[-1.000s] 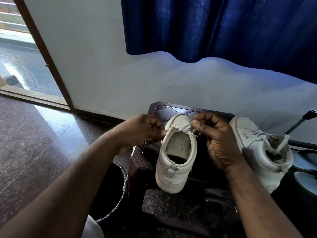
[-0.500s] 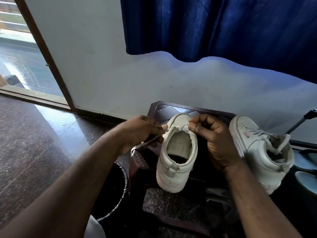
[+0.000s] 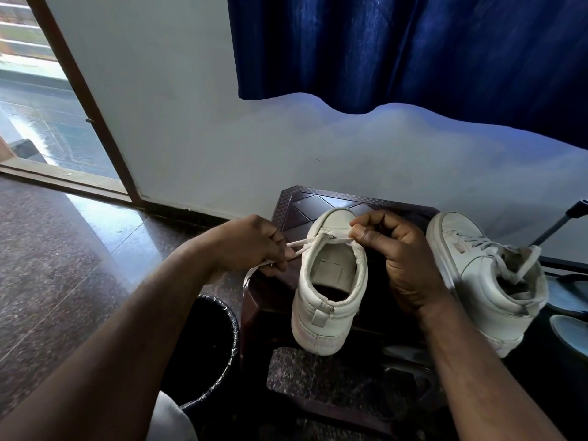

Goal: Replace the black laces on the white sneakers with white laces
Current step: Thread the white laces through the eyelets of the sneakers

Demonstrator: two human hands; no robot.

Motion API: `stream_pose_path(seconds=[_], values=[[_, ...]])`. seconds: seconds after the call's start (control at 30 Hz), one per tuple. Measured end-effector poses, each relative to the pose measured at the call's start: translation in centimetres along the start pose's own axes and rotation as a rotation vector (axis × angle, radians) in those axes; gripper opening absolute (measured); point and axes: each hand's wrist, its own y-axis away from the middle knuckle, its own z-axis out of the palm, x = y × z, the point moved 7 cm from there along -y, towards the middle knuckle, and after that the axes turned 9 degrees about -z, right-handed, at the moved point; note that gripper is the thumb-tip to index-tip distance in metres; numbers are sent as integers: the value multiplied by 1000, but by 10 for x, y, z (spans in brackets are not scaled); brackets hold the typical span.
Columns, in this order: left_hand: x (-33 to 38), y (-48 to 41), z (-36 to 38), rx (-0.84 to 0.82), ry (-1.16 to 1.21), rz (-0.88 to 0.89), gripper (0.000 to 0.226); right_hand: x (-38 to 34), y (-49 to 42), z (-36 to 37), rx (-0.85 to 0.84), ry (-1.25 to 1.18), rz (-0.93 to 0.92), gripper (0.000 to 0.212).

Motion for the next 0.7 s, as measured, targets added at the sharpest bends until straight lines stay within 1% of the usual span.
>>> stream_pose_path(seconds=[0.17,0.27,0.33,0.4,0.5,0.57,0.63,0.7], values=[[10,-3,15,-101,242,69,32,1,-1,0,18,-25,20,14],[15,-5,21,-91,283,102,30,1,-1,1,11,-9,28,13],[19,-5,21,-60,302,125,23,-1,0,1,-2,11,21,14],[24,-4,20,-20,279,161,13,-6,2,3,-50,74,-3,16],[30,0,15,44,167,225,4,-16,7,10,-129,312,-73,16],[35,6,9,118,40,286,9,-21,9,11,-135,440,-104,9],[42,13,6,205,-83,350,11,-25,11,14,-165,511,-108,5],[46,14,7,227,-86,363,11,-26,13,18,-173,589,-125,8]])
